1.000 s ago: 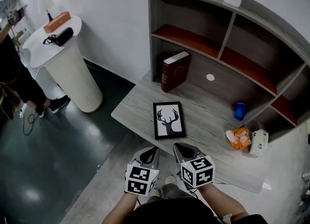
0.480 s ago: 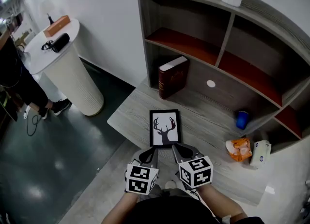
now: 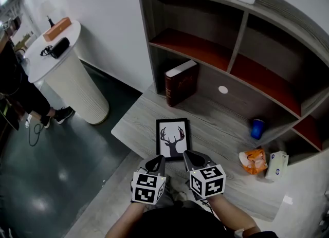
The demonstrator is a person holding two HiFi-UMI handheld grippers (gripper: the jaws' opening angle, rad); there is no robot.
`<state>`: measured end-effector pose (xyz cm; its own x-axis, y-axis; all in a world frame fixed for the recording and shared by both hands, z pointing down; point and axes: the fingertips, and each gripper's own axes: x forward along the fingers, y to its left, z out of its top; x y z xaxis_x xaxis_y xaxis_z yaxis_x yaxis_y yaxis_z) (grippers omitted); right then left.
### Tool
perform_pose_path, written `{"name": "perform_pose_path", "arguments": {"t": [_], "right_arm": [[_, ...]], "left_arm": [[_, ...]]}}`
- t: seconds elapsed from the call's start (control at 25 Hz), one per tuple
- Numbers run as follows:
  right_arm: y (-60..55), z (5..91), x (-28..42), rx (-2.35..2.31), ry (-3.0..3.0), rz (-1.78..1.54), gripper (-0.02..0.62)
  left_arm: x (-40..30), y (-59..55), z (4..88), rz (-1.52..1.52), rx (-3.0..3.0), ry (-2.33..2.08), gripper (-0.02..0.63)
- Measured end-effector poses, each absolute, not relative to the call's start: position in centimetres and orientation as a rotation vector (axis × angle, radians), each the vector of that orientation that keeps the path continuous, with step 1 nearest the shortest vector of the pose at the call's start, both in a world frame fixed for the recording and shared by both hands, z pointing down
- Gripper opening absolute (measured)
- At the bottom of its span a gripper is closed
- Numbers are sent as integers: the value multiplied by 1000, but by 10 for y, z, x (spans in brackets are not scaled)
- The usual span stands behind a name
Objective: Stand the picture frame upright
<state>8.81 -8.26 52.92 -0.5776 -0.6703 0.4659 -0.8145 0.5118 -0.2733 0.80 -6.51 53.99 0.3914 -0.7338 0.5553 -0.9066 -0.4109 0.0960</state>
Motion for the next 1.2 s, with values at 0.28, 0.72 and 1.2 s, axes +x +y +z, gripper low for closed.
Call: {"name": "perform_pose_path", "arguments": {"t": [0.28,0.72,1.2], "right_arm": [[-105,543,94,1312,-2391,720,0],[-135,570,91,1344,-2278,784,0],[-172,589,92,1392,-2195,798,2]], "left_arm": [[3,-91,547,567,2228,-1362,0],[-10,-127,578,635,2191,-1316,0],[-20,-162,596,676,2149,-1298,3]]}}
